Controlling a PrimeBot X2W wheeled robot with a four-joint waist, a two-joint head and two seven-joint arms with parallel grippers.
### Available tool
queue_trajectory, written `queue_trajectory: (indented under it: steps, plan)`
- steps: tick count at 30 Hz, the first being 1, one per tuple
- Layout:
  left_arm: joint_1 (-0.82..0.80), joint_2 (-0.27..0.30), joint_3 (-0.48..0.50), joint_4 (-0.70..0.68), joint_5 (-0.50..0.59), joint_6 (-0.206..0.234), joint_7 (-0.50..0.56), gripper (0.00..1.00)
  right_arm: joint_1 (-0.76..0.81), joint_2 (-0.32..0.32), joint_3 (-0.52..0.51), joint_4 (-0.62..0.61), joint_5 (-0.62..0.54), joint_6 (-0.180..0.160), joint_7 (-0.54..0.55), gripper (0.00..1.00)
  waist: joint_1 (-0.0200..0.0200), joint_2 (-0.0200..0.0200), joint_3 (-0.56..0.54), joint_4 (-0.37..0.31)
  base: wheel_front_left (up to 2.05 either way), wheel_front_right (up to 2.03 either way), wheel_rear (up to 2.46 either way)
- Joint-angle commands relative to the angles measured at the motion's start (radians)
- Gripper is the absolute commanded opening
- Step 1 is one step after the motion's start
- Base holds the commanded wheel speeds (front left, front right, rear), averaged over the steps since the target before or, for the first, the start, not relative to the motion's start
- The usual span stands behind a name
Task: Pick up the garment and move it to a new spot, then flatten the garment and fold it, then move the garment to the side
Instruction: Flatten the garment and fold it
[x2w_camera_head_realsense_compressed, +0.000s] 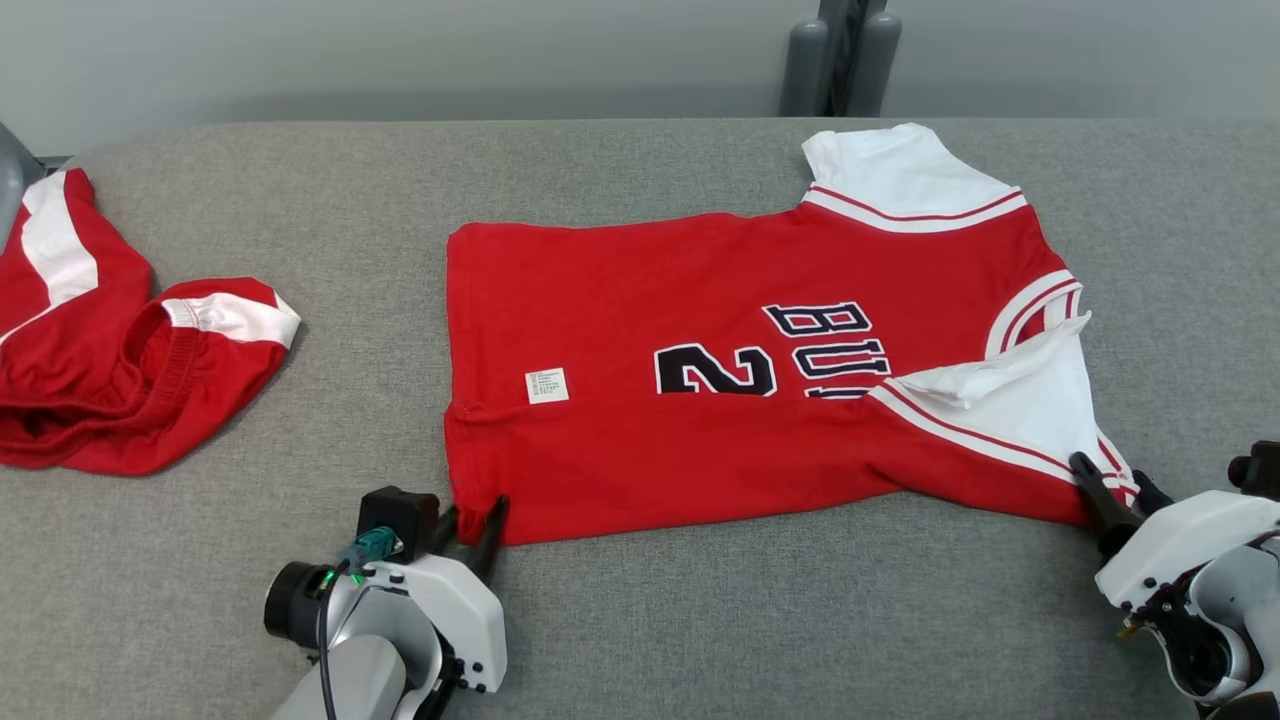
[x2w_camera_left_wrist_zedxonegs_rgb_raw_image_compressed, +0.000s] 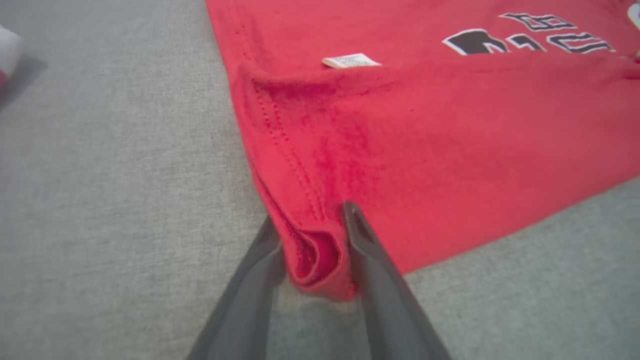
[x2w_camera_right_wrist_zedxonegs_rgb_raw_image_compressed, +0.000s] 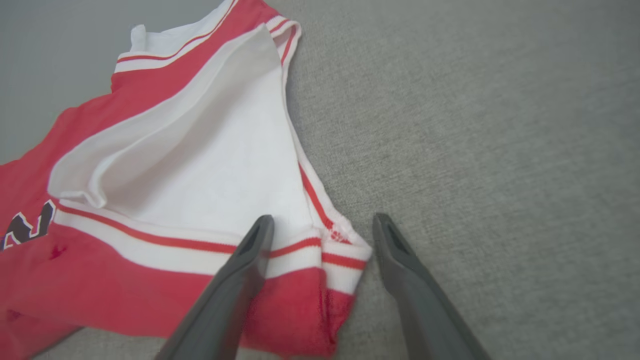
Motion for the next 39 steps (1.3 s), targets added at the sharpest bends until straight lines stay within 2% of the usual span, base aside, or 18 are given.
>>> queue_trajectory:
  steps: [1, 2, 3, 4, 14, 21, 26, 30, 34, 39]
  plan:
    - [0.012, -0.002, -0.01, 0.019, -0.006, -0.009, 0.015, 0.0, 0.019, 0.025, 0.031, 0.017, 0.013, 0.002, 0.033, 1.0, 0.0, -0.0001, -0.001, 0.0, 0.0, 0.0, 0.0]
    - [0.012, -0.003, -0.014, 0.021, -0.009, -0.016, 0.019, 0.0, 0.021, 0.023, 0.038, 0.015, 0.02, 0.002, 0.039, 0.82, 0.0, -0.0001, -0.002, -0.001, 0.0, 0.0, 0.0]
    - [0.011, -0.001, -0.015, 0.024, -0.011, -0.02, 0.019, 0.0, 0.022, 0.018, 0.047, 0.012, 0.025, 0.002, 0.043, 0.2, 0.0, -0.0001, -0.003, 0.0, 0.0, 0.0, 0.0]
    - [0.01, 0.0, -0.015, 0.026, -0.013, -0.022, 0.018, 0.0, 0.023, 0.014, 0.053, 0.009, 0.033, 0.002, 0.039, 0.0, 0.0, -0.0001, -0.004, 0.0, 0.0, 0.0, 0.0]
    - [0.009, 0.019, -0.017, 0.01, -0.006, -0.014, -0.026, 0.0, 0.019, -0.021, 0.055, -0.001, 0.106, 0.001, 0.017, 0.0, 0.0, -0.0001, -0.04, -0.002, 0.0, 0.0, 0.0]
    - [0.045, 0.055, -0.053, -0.016, 0.013, -0.045, -0.018, 0.0, 0.041, -0.046, 0.067, -0.006, 0.148, 0.001, 0.058, 0.0, 0.0, -0.0001, -0.109, -0.011, 0.0, 0.0, 0.0]
    - [0.084, 0.093, -0.081, -0.05, 0.028, -0.058, 0.002, 0.0, 0.069, -0.084, 0.075, -0.017, 0.182, 0.001, 0.168, 0.0, 0.0, -0.0001, -0.156, -0.021, 0.0, 0.0, 0.0]
    - [0.135, 0.142, -0.113, -0.113, 0.037, -0.079, 0.037, 0.0, 0.121, -0.127, 0.071, -0.074, 0.206, 0.001, 0.282, 0.0, 0.0, -0.0001, -0.183, -0.027, 0.0, 0.0, 0.0]
    - [0.19, 0.185, -0.126, -0.187, 0.026, -0.081, 0.08, 0.0, 0.176, -0.153, 0.046, -0.133, 0.218, 0.001, 0.358, 0.0, 0.0, -0.0001, -0.195, -0.031, 0.0, 0.0, 0.0]
    - [0.263, 0.239, -0.127, -0.302, 0.01, -0.061, 0.124, 0.0, 0.262, -0.16, 0.003, -0.222, 0.222, 0.001, 0.447, 0.0, 0.0, -0.0001, -0.203, -0.032, 0.0, 0.0, 0.0]
